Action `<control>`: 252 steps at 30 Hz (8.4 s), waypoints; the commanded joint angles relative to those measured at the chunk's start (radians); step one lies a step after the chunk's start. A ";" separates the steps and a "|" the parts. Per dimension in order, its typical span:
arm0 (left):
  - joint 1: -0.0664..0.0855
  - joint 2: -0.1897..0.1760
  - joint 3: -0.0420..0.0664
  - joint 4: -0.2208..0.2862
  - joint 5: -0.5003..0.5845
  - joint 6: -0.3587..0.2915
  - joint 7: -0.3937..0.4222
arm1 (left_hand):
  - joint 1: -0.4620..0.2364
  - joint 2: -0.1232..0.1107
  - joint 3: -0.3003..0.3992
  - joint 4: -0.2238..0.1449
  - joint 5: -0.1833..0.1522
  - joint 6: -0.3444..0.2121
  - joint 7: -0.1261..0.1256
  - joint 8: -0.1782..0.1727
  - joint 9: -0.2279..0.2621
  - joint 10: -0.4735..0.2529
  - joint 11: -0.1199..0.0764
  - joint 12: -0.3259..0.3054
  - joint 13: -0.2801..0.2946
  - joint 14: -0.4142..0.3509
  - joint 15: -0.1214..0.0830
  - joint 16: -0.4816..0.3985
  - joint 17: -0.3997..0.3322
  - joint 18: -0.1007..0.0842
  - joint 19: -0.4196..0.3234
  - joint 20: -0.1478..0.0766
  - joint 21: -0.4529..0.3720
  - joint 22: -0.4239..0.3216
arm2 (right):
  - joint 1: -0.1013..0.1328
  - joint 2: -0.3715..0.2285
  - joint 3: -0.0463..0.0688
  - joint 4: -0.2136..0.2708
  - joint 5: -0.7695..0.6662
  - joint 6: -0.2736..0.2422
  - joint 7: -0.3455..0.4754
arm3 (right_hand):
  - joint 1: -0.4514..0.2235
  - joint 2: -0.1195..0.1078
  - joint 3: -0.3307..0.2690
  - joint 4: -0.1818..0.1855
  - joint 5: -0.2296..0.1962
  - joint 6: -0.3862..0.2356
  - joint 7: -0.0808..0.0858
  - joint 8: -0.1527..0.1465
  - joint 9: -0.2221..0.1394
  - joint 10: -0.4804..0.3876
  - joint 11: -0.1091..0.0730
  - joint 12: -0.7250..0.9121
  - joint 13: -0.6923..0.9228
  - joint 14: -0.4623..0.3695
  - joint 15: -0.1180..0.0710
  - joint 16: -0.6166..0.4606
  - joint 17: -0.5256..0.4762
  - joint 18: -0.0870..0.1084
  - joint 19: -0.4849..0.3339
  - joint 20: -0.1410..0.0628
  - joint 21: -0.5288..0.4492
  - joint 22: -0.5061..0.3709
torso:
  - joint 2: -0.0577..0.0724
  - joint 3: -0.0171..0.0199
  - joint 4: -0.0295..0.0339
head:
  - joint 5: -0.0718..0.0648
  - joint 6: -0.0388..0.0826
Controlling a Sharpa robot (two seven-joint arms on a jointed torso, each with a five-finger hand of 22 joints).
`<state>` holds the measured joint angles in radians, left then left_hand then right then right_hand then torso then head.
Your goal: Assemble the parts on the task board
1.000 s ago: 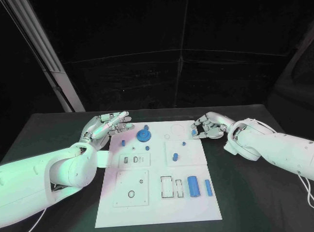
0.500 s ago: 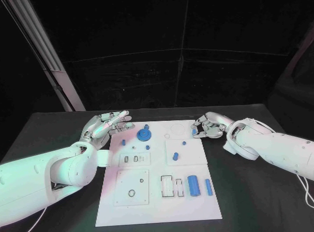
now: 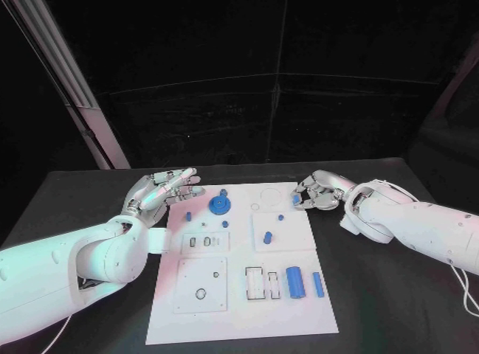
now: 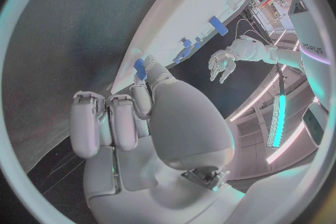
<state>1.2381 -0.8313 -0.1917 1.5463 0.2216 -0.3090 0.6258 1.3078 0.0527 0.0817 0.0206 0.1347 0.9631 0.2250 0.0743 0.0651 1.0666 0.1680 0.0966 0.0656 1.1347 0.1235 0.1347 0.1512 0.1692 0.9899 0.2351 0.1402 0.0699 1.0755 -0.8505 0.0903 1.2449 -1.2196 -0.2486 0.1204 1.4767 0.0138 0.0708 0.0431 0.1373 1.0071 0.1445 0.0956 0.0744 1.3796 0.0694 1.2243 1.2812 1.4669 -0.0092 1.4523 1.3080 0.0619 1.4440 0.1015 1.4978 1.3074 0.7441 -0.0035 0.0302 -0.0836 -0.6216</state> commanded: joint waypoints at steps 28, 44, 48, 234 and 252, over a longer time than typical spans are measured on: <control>0.001 -0.004 0.001 0.001 -0.007 0.007 0.002 | 0.004 0.007 0.008 -0.005 0.002 0.009 0.001 -0.003 0.000 0.005 0.000 -0.004 -0.001 0.006 -0.002 -0.005 0.002 0.015 0.009 -0.001 -0.007 -0.002 | -0.002 -0.024 0.001 0.164 -0.049 -0.160 -0.089 | -0.033 0.030 0.062 -0.010 -0.006 0.064 -0.021 0.016 0.003 0.027 -0.033 0.007 0.006 0.061 -0.023 0.002 0.046 -0.018 0.003 -0.020 0.002 0.067 | -0.004 -0.0032 0.0015 | 0.002 -0.002; 0.002 -0.003 0.001 -0.001 -0.001 0.006 0.004 | 0.004 0.007 0.008 -0.005 0.002 0.009 0.001 -0.003 0.000 0.005 0.000 -0.004 -0.001 0.006 -0.002 -0.005 0.002 0.015 0.009 -0.001 -0.007 -0.002 | -0.001 0.099 0.001 0.292 -0.140 -0.106 -0.241 | -0.051 0.032 0.073 -0.005 -0.006 0.074 -0.024 0.016 0.003 0.026 -0.035 0.002 0.003 0.060 -0.026 -0.001 0.042 -0.017 -0.001 -0.023 0.000 0.062 | -0.001 -0.0026 0.0024 | 0.031 -0.011; 0.003 -0.005 0.001 -0.001 -0.001 0.005 0.005 | 0.004 0.007 0.008 -0.005 0.002 0.009 0.001 -0.003 0.000 0.005 0.000 -0.004 -0.001 0.006 -0.002 -0.005 0.002 0.015 0.009 -0.001 -0.007 -0.002 | -0.002 0.149 0.000 0.283 -0.184 -0.088 -0.250 | -0.056 0.033 0.074 -0.004 -0.005 0.075 -0.025 0.016 0.003 0.026 -0.036 0.003 0.004 0.060 -0.026 0.000 0.043 -0.018 0.001 -0.024 0.001 0.064 | -0.001 -0.0009 0.0015 | 0.045 -0.016; 0.126 0.171 0.002 -0.145 -1.003 0.432 -1.169 | -0.117 0.038 -0.282 0.266 -0.014 -0.083 -0.164 0.613 0.351 0.150 -0.178 1.021 0.839 0.436 -0.197 1.436 1.420 -0.105 0.479 -0.200 1.227 1.194 | 0.039 -0.053 0.014 0.255 0.609 -0.101 0.143 | -0.023 -0.002 -0.120 0.108 0.049 -0.022 0.053 -0.030 -0.007 -0.178 0.055 -1.143 -1.195 -0.156 0.072 -1.342 -1.098 0.121 -0.336 0.063 -1.079 -1.124 | -0.037 0.0124 -0.0164 | 0.109 -0.074; 0.128 0.201 0.002 -0.166 -1.003 0.444 -1.184 | -0.105 0.041 -0.284 0.263 -0.010 -0.091 -0.166 0.633 0.365 0.155 -0.180 1.035 0.851 0.436 -0.199 1.436 1.420 -0.107 0.482 -0.202 1.234 1.205 | 0.039 -0.045 0.014 0.250 0.609 -0.091 0.136 | -0.023 0.000 -0.120 0.107 0.051 -0.025 0.054 -0.030 -0.007 -0.180 0.056 -1.144 -1.198 -0.156 0.072 -1.345 -1.100 0.121 -0.336 0.063 -1.082 -1.126 | -0.037 0.0127 -0.0162 | 0.108 -0.077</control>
<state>1.3641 -0.6318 -0.1904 1.3812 -0.7761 0.1187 -0.5423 1.1962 0.0906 -0.1972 0.2827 0.1202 0.8787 0.0587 0.7045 0.4298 1.2151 -0.0126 1.1261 0.9162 1.4668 -0.0697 1.5677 1.3075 0.0764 1.4652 0.0381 1.3697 1.2743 1.1124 -0.8964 0.1037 1.4939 -0.6144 -0.3447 0.2558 1.4646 0.0120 -0.0423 0.1489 0.1841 0.9870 0.1951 0.0722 0.0692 1.2006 0.1198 0.0835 0.0847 1.3062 0.0590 0.1130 0.2089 0.1787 1.0993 0.1644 0.4204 0.1822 0.7065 0.0089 0.0143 0.0246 -0.6982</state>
